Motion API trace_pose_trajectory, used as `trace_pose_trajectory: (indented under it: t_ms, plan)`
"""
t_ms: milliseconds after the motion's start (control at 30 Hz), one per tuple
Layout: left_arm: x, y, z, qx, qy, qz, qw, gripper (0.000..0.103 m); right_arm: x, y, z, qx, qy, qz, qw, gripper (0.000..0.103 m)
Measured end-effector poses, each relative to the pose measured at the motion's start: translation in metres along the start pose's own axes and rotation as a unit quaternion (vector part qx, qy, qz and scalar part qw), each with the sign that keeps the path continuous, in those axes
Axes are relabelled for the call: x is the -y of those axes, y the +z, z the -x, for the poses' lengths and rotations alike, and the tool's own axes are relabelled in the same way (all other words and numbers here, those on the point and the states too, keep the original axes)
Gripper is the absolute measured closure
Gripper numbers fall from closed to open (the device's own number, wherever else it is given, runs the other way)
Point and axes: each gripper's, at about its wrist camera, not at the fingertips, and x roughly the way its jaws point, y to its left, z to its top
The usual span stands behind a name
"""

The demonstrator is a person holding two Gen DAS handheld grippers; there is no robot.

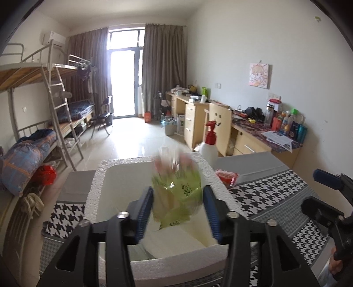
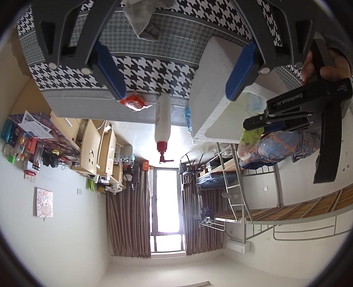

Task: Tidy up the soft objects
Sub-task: 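Lower the green-printed bag into the foam box and open the left tool, then withdraw both tools from the foam box toward the grey cloth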

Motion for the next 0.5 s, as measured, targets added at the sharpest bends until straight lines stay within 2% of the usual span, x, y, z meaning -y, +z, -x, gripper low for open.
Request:
trace_pose_trajectory:
  t_ms: [33, 100, 200, 333, 500]
  plan:
    - [0.0, 0.0, 0.0, 0.001, 0.0, 0.001, 1.0, 0.035, 0.0, 0.0, 0.0, -0.001, 0.0, 0.0, 1.0, 0.009]
    - [-0.002, -0.001, 0.001, 0.008, 0.002, 0.006, 0.9999, 0.021, 0.0, -0.001, 0.0, -0.001, -0.003, 0.0, 1.0, 0.009]
    - [-0.005, 0.0, 0.007, 0.023, 0.013, 0.015, 0.9995, 0.007, 0.001, 0.0, 0.0, 0.001, -0.004, -0.003, 1.0, 0.009]
    - [-0.01, -0.001, 0.015, 0.037, 0.019, 0.027, 0.9988, 0.001, 0.002, 0.001, 0.003, 0.005, -0.003, -0.007, 1.0, 0.009]
    - [-0.009, -0.004, 0.024, 0.049, 0.025, 0.028, 0.9981, 0.001, 0.0, 0.001, 0.006, 0.008, -0.003, -0.006, 1.0, 0.009]
